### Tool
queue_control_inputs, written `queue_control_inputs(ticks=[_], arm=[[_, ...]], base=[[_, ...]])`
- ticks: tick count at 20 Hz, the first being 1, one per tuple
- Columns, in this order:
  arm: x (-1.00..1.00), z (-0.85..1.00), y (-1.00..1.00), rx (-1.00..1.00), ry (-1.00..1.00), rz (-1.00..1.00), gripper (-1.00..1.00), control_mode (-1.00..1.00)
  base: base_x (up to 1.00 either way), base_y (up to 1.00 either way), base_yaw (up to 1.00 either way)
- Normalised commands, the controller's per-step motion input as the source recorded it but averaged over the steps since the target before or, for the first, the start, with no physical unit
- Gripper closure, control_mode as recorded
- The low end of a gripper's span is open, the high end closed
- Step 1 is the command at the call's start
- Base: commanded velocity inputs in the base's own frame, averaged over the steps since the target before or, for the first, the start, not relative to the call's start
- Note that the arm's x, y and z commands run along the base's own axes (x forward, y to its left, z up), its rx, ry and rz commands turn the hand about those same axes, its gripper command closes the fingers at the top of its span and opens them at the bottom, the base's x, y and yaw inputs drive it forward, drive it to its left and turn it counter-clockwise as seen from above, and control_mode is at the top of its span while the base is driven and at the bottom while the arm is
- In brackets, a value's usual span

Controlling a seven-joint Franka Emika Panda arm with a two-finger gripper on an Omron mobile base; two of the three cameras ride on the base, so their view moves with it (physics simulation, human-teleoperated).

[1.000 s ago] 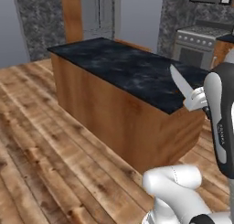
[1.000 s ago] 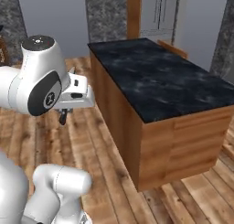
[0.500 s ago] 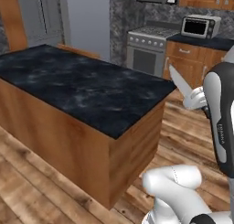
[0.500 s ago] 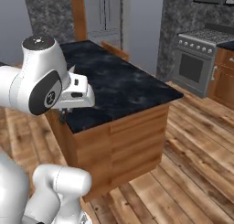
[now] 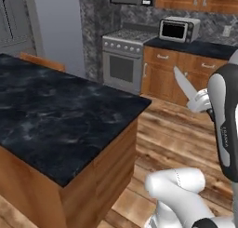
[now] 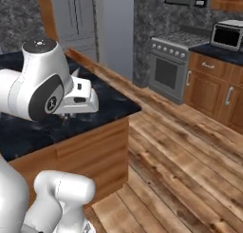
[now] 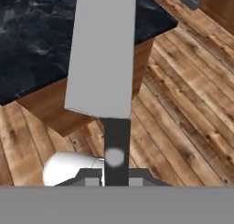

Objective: Pick up the metallic utensils from the counter and place them in the open drawer. Make sure not to pick up any wooden utensils.

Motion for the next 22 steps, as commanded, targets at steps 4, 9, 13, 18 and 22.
queue_control_inputs(ticks=[4, 9, 13, 18, 22], arm=[[0.00, 0.00, 0.00, 0.00, 0.00, 0.00, 1.00, 1.00], [0.00, 0.00, 0.00, 0.00, 0.00, 0.00, 1.00, 1.00], [0.00, 0.00, 0.00, 0.00, 0.00, 0.00, 1.00, 1.00], [0.00, 0.00, 0.00, 0.00, 0.00, 0.00, 1.00, 1.00], [0.00, 0.00, 0.00, 0.00, 0.00, 0.00, 1.00, 1.00]], base=[[0.69, -1.00, 0.32], [0.69, -1.00, 0.40], [0.72, -1.00, 0.41], [0.71, -1.00, 0.42], [0.70, -1.00, 0.45]])
